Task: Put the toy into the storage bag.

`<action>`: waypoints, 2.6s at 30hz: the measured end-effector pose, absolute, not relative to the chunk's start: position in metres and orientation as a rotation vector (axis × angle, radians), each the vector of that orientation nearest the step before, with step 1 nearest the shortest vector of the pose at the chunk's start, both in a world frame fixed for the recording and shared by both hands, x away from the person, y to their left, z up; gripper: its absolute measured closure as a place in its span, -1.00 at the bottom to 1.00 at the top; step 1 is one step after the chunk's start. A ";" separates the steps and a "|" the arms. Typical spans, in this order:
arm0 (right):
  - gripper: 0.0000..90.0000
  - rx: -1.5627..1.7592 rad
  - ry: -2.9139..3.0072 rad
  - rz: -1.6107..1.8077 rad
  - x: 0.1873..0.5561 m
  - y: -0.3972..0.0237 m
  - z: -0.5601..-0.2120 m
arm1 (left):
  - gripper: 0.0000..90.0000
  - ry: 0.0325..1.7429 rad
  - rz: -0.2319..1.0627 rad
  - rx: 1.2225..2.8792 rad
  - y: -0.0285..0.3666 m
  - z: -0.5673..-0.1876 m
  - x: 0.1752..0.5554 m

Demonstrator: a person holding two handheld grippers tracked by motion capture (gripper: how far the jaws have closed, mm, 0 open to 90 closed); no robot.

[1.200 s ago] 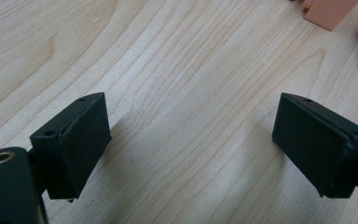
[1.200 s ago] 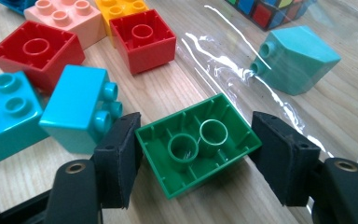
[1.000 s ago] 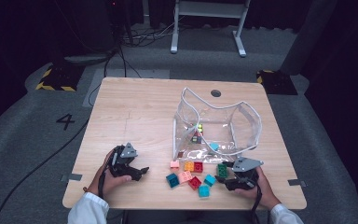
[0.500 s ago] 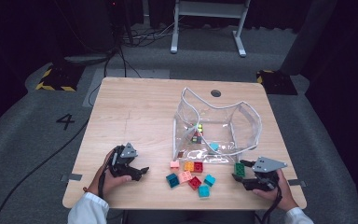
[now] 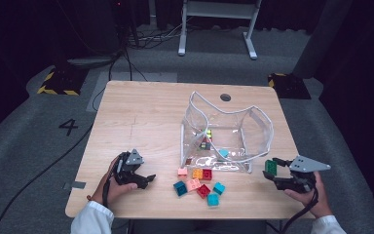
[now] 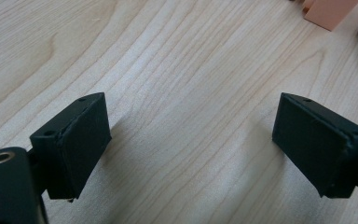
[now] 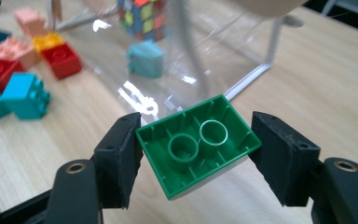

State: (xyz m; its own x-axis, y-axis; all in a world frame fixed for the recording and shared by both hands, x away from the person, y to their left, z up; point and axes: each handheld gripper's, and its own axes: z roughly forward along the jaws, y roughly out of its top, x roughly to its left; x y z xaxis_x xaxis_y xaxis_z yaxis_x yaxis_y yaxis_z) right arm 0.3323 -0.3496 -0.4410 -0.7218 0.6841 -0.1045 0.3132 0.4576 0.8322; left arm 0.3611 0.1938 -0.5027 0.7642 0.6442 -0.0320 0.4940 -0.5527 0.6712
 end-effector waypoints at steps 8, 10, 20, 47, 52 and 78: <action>-0.22 0.862 2.197 1.192 0.348 -0.365 -0.407 | -0.75 0.846 0.284 2.272 0.194 -0.503 0.361; -0.22 0.854 2.186 1.193 0.353 -0.367 -0.398 | -0.75 0.846 0.284 2.272 0.194 -0.503 0.361; -0.22 0.838 2.123 1.215 0.378 -0.368 -0.359 | -0.75 0.846 0.283 2.272 0.194 -0.503 0.361; -0.22 0.707 2.169 1.250 0.417 -0.324 -0.309 | -0.75 0.849 0.281 2.270 0.194 -0.503 0.361; -0.22 0.662 2.205 1.243 0.420 -0.310 -0.310 | -0.75 0.850 0.281 2.270 0.194 -0.503 0.361; -0.22 0.355 2.664 0.914 0.451 -0.231 -0.338 | -0.75 0.849 0.282 2.269 0.194 -0.503 0.361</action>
